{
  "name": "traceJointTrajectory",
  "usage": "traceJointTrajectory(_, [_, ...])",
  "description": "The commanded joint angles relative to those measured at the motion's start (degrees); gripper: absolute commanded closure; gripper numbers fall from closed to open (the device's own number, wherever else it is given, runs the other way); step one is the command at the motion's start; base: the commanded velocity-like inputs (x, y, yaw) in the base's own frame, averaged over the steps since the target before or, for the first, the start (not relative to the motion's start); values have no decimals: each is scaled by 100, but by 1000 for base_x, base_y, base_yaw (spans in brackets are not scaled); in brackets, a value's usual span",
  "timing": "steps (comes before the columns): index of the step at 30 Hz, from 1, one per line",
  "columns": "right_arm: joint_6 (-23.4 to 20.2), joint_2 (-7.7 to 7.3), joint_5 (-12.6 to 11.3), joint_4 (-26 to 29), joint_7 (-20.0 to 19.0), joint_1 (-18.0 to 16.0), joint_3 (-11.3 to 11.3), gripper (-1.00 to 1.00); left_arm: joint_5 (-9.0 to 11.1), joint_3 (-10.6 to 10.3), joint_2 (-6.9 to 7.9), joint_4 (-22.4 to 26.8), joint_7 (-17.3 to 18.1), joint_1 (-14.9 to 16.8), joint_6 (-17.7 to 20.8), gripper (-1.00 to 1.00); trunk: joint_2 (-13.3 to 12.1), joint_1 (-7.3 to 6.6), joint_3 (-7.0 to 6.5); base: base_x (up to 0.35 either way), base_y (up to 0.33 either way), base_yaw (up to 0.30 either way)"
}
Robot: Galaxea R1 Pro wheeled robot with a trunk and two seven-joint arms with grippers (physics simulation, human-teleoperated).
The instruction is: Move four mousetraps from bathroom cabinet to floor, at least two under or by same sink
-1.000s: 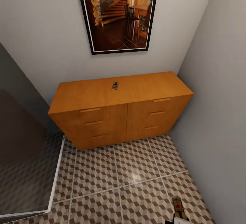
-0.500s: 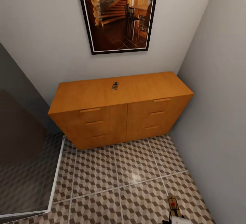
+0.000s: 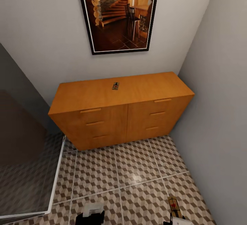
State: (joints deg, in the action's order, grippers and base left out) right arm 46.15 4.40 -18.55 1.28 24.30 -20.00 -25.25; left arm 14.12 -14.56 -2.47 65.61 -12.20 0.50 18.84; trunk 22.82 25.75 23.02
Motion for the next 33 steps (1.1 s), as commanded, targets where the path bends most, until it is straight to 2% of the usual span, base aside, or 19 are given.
traceJointTrajectory(1, [11,3,-35,-4,23,-4,-50,100,59,-13,-3,301,-52,2,182,-100,10,3,9,0,0,0])
traceJointTrajectory(3, [10,2,-35,-4,23,-4,-50,100,58,-12,-9,580,-53,6,353,-100,10,3,9,0,0,0])
traceJointTrajectory(6, [8,4,-35,-5,22,-4,-50,100,43,-12,-36,1123,-54,23,831,-100,10,3,9,0,0,0])
traceJointTrajectory(9, [8,2,-35,-3,22,-4,-50,100,-41,-12,-124,1703,-54,52,1524,-100,10,3,9,0,0,0])
traceJointTrajectory(11, [8,3,-35,-2,22,-4,-50,100,-107,-12,-181,1896,-54,73,1714,-100,10,3,9,0,0,0])
traceJointTrajectory(13, [8,5,-35,-2,22,-4,-50,100,-247,-12,-278,2100,-54,146,1887,-100,10,3,9,0,0,0])
traceJointTrajectory(17, [8,8,-29,-4,22,-4,-50,100,-687,-12,-470,2259,-61,454,2051,-100,10,3,9,0,0,0])
traceJointTrajectory(18, [8,8,-28,-4,22,-4,-50,100,-834,-12,-503,2282,-61,598,2123,-100,10,3,9,0,0,0])
traceJointTrajectory(20, [8,8,-27,-5,22,-4,-50,100,-941,-9,-526,2297,-62,751,2246,-100,10,3,9,0,0,0])
traceJointTrajectory(23, [8,10,-21,-5,18,-4,-54,100,-1070,-5,-564,2316,-67,1225,2740,-100,10,3,9,0,0,0])
traceJointTrajectory(26, [8,15,-19,-5,15,-4,-57,100,-1114,-4,-590,2322,-74,1777,3180,-100,10,3,9,0,0,0])
traceJointTrajectory(28, [6,14,-18,-5,15,-4,-58,100,-1120,-3,-596,2323,-78,2038,3282,-100,10,3,9,0,0,0])
traceJointTrajectory(30, [5,11,-15,-5,14,-4,-58,100,-1122,-3,-605,2324,-80,2604,3478,-100,10,3,9,0,0,0])
traceJointTrajectory(33, [6,10,-13,-5,14,-4,-58,100,-1118,-3,-616,2315,-82,3016,3675,-100,10,3,9,0,0,0])
